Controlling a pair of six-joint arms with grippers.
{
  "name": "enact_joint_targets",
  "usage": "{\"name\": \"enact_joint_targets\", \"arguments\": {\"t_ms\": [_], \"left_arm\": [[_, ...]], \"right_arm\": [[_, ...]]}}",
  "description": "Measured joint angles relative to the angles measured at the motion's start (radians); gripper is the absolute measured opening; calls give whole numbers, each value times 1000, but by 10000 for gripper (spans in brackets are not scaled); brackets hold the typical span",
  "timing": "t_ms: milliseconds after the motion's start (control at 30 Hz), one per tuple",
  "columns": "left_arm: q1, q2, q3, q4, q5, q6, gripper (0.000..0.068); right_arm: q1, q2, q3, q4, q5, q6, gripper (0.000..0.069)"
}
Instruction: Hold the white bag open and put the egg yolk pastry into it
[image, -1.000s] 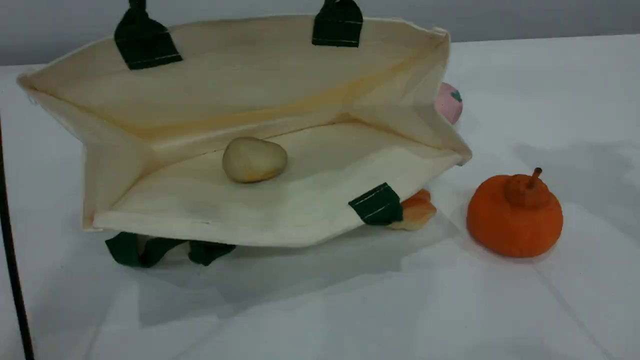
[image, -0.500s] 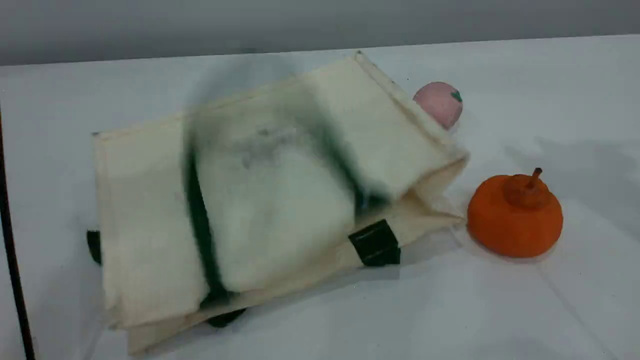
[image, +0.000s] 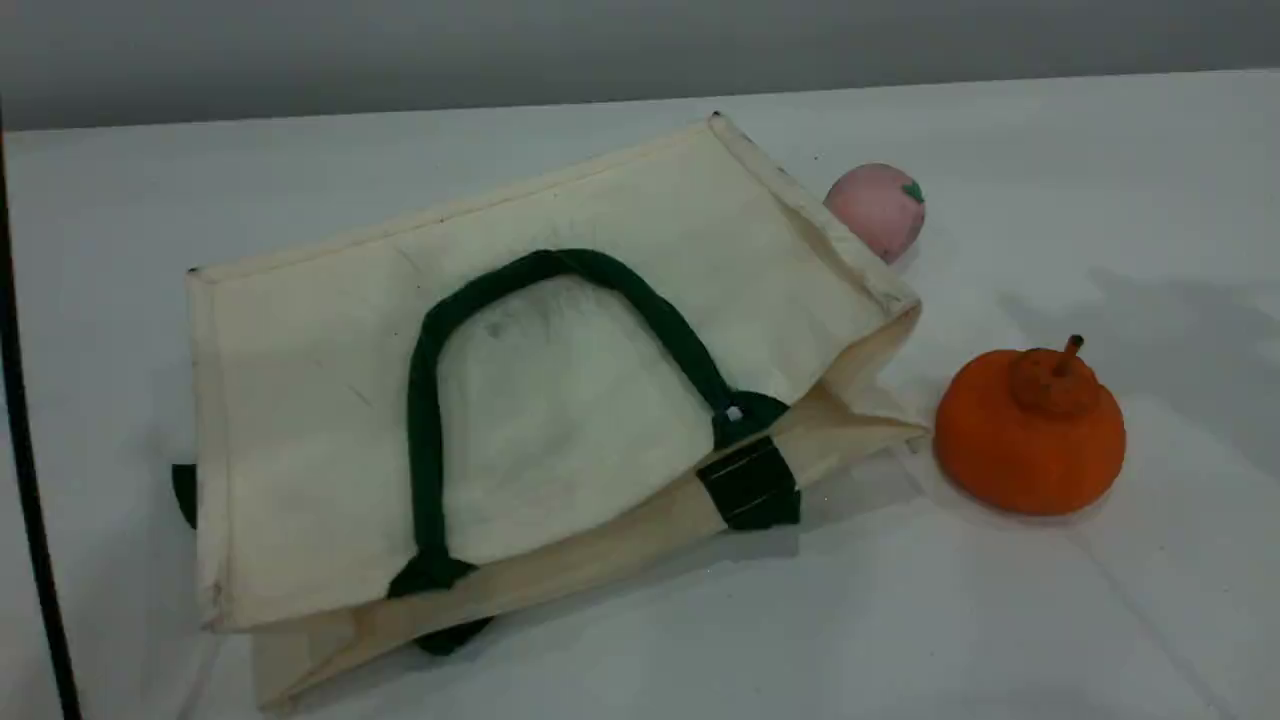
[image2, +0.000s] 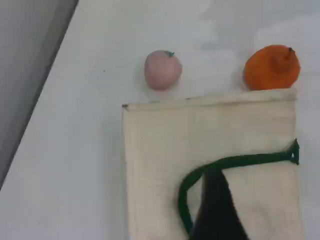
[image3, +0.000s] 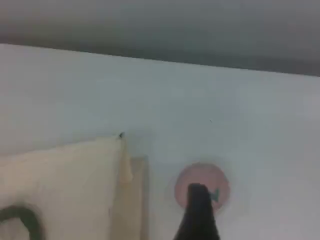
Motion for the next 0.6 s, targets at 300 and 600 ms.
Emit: {"name": "enact_joint_targets", "arguments": {"t_ms": [300,600], "left_arm": [[0,-159,0,78,-30,-146,446],[0,-318,0,189,-54,-396,446]], "right_arm": [[0,-152,-58,-20,47,0,507],[0,-412,-58,-97,172,104,507]]}}
